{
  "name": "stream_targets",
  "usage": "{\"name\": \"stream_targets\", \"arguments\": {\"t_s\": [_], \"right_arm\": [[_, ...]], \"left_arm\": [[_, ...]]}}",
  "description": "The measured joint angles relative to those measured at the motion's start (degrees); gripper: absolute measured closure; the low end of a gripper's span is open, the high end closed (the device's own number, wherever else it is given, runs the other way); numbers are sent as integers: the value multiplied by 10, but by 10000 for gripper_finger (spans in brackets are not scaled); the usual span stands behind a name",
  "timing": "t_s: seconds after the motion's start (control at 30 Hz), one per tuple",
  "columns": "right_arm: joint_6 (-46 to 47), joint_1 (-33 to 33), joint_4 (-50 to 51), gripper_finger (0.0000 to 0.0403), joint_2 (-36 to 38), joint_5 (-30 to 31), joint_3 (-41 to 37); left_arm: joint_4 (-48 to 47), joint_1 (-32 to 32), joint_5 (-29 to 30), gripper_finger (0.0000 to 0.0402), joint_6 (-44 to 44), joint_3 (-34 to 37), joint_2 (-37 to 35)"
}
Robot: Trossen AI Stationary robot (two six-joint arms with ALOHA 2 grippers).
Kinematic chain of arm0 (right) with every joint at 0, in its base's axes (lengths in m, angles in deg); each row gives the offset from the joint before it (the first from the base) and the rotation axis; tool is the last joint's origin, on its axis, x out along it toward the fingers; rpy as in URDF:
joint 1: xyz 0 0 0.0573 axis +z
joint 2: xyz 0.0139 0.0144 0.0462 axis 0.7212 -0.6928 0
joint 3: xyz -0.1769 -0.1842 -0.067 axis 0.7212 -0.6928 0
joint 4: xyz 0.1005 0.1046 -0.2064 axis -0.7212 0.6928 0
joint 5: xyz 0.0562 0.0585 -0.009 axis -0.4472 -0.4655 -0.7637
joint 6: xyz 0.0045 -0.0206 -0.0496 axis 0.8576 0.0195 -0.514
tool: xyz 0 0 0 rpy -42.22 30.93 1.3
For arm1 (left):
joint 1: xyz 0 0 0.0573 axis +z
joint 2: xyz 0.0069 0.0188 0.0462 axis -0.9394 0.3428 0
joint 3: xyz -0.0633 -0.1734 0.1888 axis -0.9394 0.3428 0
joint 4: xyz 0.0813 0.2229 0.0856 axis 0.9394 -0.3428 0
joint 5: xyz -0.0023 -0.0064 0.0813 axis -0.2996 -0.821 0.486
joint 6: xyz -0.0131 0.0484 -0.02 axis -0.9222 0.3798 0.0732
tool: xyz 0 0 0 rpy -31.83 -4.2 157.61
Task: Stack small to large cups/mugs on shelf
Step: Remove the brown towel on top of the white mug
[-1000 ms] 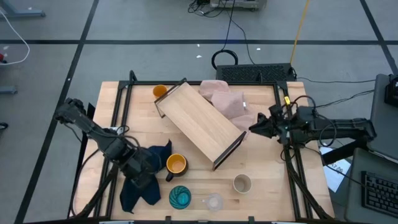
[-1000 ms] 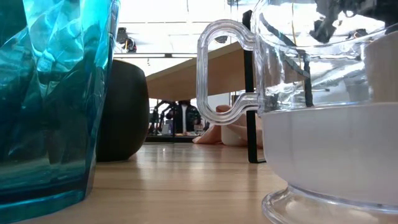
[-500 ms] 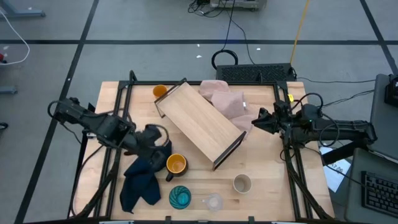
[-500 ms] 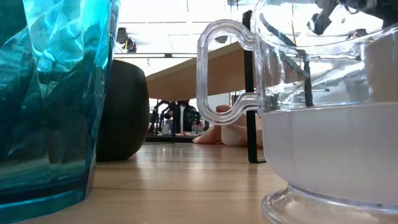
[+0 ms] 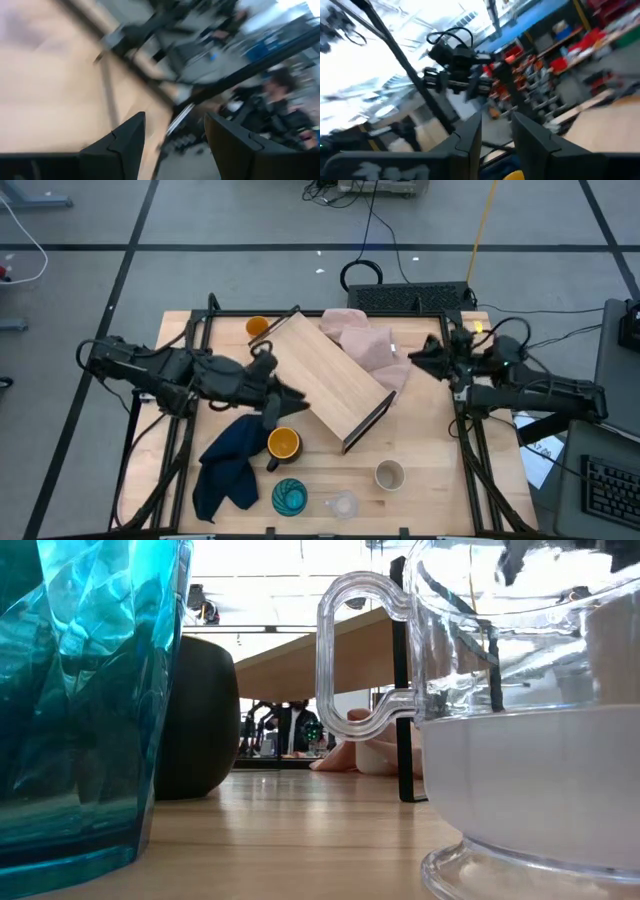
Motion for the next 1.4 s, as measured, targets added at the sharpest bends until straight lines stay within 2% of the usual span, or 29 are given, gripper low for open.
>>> {"name": "stream_targets", "arguments": {"t_s": [0.13, 0.33, 0.53, 0.73, 0.97, 1.13, 1.4], "right_arm": [[-86, -27, 176, 289, -24, -5, 91], [-190, -55, 410, 278, -88, -4, 228], [-223, -75, 590, 277, -179, -4, 334], [-236, -91, 763, 277, -287, 11, 389], [-294, -113, 840, 277, -362, 37, 400], [-350, -134, 903, 277, -404, 98, 400], [-402, -143, 902, 276, -463, 102, 400]], "left_arm": [[86, 14, 1, 197, 53, 0, 0], [102, 27, 1, 197, 78, 0, 0], [118, 32, 0, 197, 79, 0, 0], [203, 32, -1, 197, 120, 0, 0], [213, 32, -2, 197, 138, 0, 0], [211, 32, -4, 197, 141, 0, 0], [214, 32, -6, 197, 151, 0, 0]]}}
